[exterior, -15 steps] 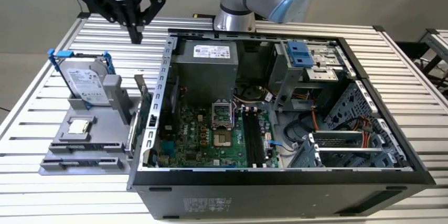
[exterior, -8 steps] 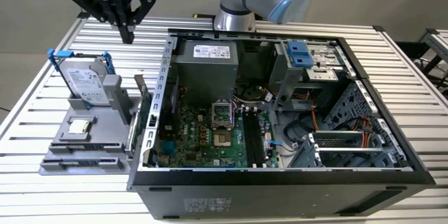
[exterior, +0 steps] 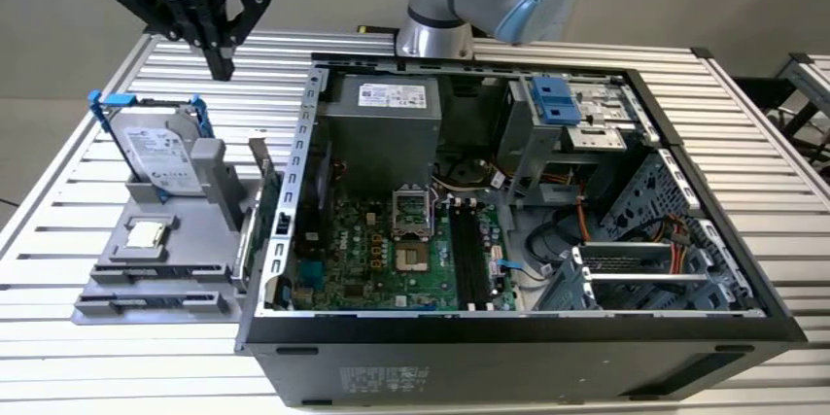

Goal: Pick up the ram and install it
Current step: 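Reach for the ram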

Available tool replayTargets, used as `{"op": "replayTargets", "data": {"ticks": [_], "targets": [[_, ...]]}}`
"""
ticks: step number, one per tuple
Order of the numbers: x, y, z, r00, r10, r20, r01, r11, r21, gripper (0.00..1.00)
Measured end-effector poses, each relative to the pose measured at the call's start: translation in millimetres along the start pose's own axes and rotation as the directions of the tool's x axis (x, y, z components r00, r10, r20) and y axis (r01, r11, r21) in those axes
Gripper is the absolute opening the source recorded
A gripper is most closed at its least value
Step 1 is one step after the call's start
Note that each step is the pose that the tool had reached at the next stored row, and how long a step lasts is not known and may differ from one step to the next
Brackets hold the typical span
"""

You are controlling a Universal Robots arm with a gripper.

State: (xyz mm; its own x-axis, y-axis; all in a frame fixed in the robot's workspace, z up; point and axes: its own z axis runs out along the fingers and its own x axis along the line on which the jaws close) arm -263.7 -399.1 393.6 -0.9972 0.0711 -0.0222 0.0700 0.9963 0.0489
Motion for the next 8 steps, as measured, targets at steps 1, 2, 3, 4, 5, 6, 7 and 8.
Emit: {"op": "replayTargets", "data": {"ticks": [1,2,3,4,5,6,7,8], "targets": [[1.8,-0.1,0.0,1.0,0.0,0.0,0.0,1.0,0.0,0.0],[3.6,-0.3,-0.1,1.0,0.0,0.0,0.0,1.0,0.0,0.0],[5.4,-0.4,-0.1,1.0,0.0,0.0,0.0,1.0,0.0,0.0],[7.3,-0.5,-0.2,1.0,0.0,0.0,0.0,1.0,0.0,0.0],[8.8,-0.6,-0.2,1.0,0.0,0.0001,0.0,1.0,0.0,0.0],[10.8,-0.8,-0.2,1.0,0.0,0.0001,0.0,1.0,0.0,0.0],[12.5,-0.9,-0.3,1.0,0.0,0.0,0.0,1.0,0.0,0.0],[14.4,-1.0,-0.3,1.0,0.0,0.0001,0.0,1.0,-0.0001,0.0]]}}
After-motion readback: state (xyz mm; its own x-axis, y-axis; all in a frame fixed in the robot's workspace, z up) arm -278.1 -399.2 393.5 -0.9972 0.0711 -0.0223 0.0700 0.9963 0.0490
